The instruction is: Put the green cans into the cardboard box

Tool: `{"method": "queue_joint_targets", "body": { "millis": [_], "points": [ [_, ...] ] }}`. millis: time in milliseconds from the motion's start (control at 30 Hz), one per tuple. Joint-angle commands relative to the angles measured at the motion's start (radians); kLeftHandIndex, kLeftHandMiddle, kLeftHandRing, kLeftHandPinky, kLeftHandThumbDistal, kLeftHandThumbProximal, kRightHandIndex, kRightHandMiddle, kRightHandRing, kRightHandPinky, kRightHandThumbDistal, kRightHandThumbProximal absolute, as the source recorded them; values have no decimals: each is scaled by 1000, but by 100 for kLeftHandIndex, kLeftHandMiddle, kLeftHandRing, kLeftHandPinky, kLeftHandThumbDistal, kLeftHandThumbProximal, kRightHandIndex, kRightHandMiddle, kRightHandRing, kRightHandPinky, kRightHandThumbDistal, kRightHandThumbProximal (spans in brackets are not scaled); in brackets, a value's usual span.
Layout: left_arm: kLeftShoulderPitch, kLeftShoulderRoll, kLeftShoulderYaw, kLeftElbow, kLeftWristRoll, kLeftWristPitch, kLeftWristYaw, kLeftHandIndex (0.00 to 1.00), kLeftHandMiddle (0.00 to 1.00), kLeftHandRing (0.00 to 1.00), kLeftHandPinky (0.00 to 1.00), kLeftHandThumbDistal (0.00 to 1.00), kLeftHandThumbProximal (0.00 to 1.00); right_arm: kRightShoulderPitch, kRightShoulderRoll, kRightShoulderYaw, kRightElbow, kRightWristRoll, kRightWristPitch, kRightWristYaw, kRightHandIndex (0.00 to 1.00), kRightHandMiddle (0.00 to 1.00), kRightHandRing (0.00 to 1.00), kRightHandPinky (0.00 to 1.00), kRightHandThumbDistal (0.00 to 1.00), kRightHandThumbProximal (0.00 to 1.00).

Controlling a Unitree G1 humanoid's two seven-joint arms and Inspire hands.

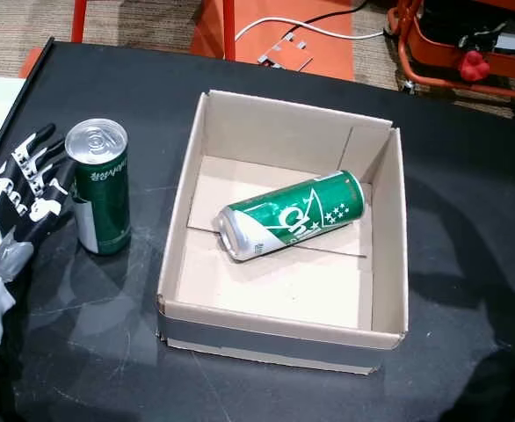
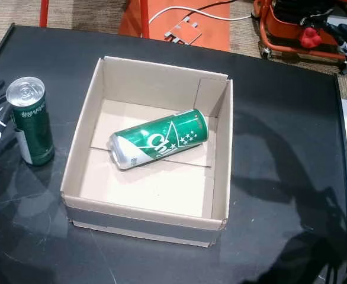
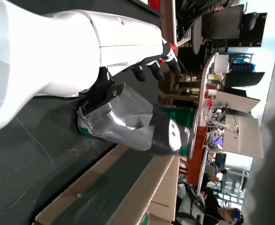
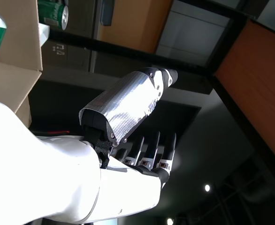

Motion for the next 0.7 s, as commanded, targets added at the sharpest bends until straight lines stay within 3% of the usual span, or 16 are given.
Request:
{"method": "queue_joint_targets", "body": {
  "millis": [0,233,500,667],
  "points": [
    [9,14,-10,0,14,21,21,94,86,86,90,77,35,-13,6,-1,3,-2,-6,-10,84,73,71,67,100,61],
    [9,24,-22,0,14,39,43,94,86,86,92,74,33,-17,3,13,9,-25,-15,-53,82,71,70,68,100,63],
    [11,27,-36,-1,20,50,47,93,86,86,91,83,34,-15,-5,22,14,-45,-3,-88,82,71,70,69,100,64],
    [6,25,-36,1,2,91,-17,95,87,87,90,82,26,-19,-9,30,20,-51,-3,-102,83,71,70,68,100,66]
  ]
}}
